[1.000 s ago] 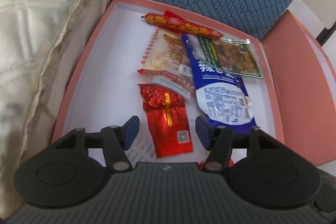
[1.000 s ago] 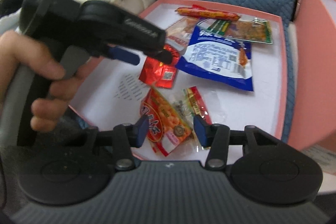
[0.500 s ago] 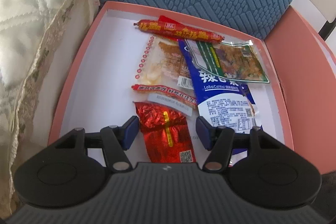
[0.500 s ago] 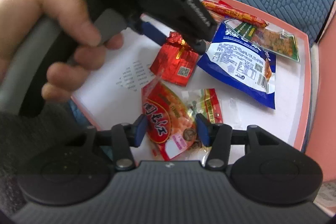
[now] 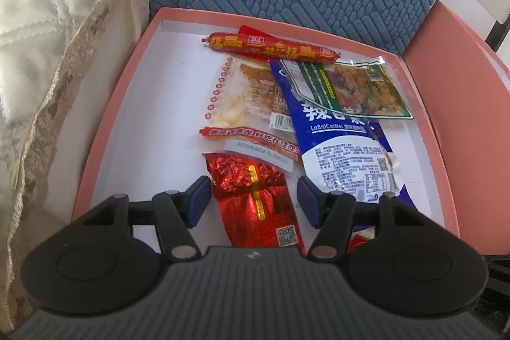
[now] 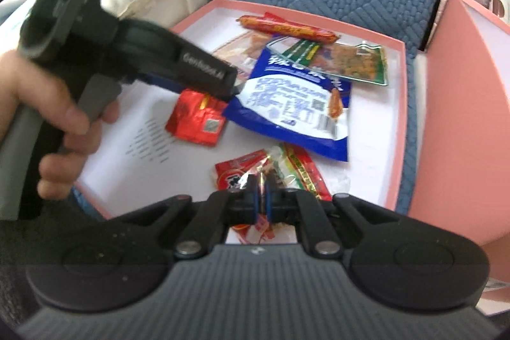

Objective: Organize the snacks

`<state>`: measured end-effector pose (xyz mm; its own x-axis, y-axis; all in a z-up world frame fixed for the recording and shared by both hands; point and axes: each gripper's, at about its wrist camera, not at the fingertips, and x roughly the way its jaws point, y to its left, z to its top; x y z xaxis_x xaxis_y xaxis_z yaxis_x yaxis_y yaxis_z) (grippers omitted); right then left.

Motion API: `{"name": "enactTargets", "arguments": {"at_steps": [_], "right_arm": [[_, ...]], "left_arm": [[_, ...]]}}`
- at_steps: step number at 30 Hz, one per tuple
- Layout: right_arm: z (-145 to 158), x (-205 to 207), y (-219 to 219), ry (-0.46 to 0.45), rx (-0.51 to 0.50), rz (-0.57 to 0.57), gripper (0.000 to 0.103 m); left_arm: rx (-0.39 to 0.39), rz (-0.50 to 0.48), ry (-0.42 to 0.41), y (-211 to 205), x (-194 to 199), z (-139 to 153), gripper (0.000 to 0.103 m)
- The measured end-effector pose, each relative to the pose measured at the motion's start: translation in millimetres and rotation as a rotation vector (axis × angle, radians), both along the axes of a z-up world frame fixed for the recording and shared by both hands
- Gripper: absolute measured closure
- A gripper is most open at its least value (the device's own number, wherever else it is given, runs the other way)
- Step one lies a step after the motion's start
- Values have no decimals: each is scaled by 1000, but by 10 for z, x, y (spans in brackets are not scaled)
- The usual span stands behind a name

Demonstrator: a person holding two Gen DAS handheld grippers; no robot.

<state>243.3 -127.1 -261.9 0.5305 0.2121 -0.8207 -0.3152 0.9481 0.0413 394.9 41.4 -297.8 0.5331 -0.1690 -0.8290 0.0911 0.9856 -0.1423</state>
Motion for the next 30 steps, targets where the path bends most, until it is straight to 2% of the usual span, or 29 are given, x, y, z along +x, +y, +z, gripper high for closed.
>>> {"name": "enactTargets", "arguments": {"at_steps": [5,10,14,15,17,18,20,21,30], "right_arm": [[-4,-20,13,7,10,-5,95],[-12,-24,34,7,19,-3,95],[4,-34,25,10,27,-2,95],[8,-38,26,11,28,-1,95],[18,-41,28,13,31,0,95],[26,-45,30,13,32,1,95],[34,-55,32,11,32,0,95],[36,-60,35,10,32,0,95],[62,-112,48,9,34,0,95]], "left_arm": [[56,-19,-21,-88,-9,-18,38],[69,1,-35,-109,-15,-31,40],[76,29,-40,-93,-32,-25,50],[67,36,-40,-75,-35,-24,56],[54,53,-36,-35,-46,-18,59],[45,59,-33,-17,-51,-9,65],[36,63,-26,4,-72,6,69],[36,62,-25,8,-88,14,74],[11,71,-5,104,-285,6,78]]}}
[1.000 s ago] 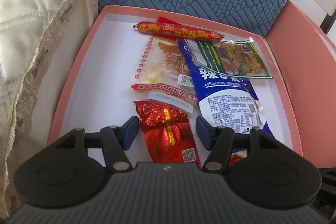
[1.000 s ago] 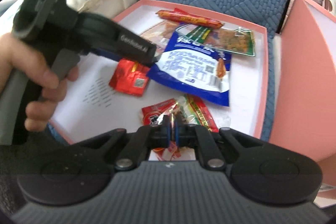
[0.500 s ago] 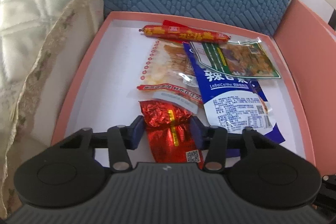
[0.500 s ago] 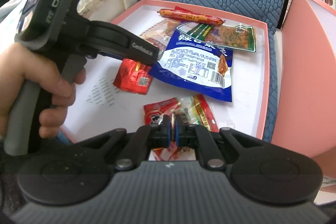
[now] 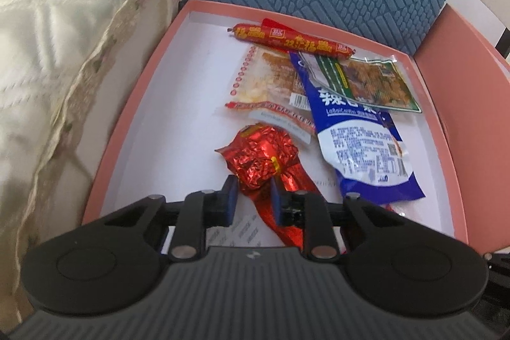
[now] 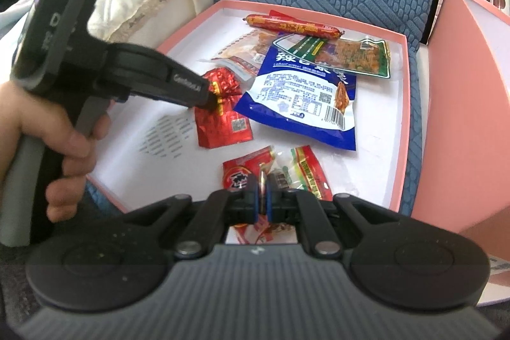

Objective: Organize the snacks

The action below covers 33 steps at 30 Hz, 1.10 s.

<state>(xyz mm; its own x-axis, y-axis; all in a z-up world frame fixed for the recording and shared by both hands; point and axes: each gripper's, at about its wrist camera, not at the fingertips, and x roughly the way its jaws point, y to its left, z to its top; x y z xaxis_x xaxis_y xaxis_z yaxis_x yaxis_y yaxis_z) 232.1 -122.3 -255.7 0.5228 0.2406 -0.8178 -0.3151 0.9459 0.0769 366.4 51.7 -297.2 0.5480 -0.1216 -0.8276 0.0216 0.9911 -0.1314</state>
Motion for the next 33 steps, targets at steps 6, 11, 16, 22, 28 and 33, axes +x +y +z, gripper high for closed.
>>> {"name": "enactTargets", "arguments": {"at_steps": [6,11,16,22,28,33], "right_arm": [[33,-37,10,-5,-3,-7,94],[47,-56,19,-5,2,-13,91],[93,-91,0,2,35,-24,83],[146,-149,-83,-30,48,-47,34],[54,-87,-59,-4,6,-25,19],[-54,-75,99,-29,-60,33,20]], "left_arm": [[-10,2,20,66,-137,21,79],[-15,5,33,161,-212,57,80],[-16,-18,29,202,-287,148,82],[-33,-41,38,254,-445,213,82],[-64,-31,46,320,-540,223,82],[-71,-21,52,345,-557,216,67]]}}
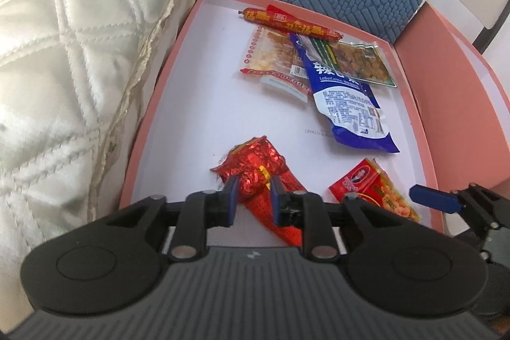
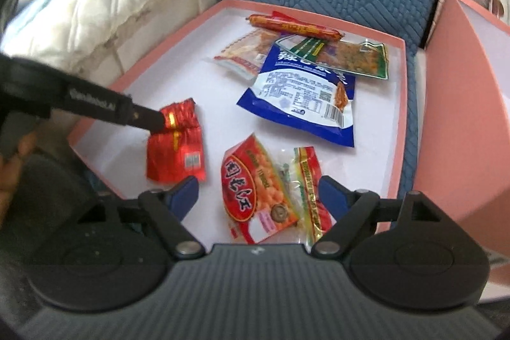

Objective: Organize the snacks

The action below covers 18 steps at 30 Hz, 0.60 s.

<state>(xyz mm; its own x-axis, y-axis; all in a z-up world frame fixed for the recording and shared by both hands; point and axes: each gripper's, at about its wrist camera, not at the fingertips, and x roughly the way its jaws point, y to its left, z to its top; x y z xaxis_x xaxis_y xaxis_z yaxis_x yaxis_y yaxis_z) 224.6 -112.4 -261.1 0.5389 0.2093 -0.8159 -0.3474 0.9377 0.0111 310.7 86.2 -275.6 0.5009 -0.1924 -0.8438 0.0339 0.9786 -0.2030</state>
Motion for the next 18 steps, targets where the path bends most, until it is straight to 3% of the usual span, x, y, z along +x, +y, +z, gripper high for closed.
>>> {"name": "enactTargets", "arguments": {"at_steps": [3,8,11,16,18], "right_arm": [[-94,29,60,14,-22,11,32],[-177,5,124,4,-69,21,49],[-178,-2,125,-4,-74,25,50],[-155,1,78,-2,-59,9,52],[-121,-10,83,-23,-55,18,70]], "left_arm": [[-5,18,0,21,-11,4,53],[-31,39,11,7,7,18,49],[-79,65,21,-30,36,27,46],[-58,144,53,-130,153,-29,44],[-42,179,57,-167,182,-42,41]]}}
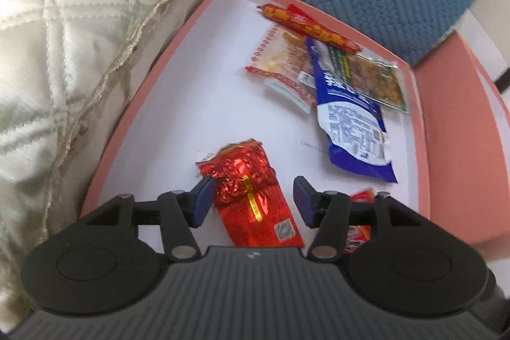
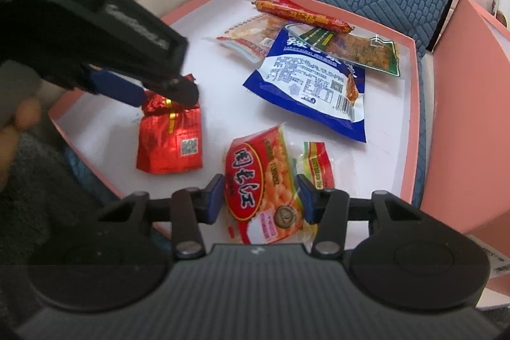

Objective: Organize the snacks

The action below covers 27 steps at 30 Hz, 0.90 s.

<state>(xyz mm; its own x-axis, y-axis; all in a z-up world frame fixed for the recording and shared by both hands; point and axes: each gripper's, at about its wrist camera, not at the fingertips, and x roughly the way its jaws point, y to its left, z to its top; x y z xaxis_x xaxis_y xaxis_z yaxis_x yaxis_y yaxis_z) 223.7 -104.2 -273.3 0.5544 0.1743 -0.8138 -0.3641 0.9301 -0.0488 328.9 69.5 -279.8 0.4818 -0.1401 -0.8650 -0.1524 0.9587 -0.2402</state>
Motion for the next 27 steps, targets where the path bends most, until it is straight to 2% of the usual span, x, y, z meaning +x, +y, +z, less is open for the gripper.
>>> {"name": "enactTargets", "arguments": {"at_steps": [6,11,18,27], "right_arm": [[-19,64,91,-2,-21,57,76],[-34,35,134,11,6,91,90],[-32,13,114,23,46,82,91],[-23,-13,76,19,61,57,92]], "left_arm": [[20,77,16,43,32,-76,41],[29,42,18,65,48,-95,40],[82,-14,17,-27,142,-138,33],[159,-45,-15,-215,147,-163,34]]}}
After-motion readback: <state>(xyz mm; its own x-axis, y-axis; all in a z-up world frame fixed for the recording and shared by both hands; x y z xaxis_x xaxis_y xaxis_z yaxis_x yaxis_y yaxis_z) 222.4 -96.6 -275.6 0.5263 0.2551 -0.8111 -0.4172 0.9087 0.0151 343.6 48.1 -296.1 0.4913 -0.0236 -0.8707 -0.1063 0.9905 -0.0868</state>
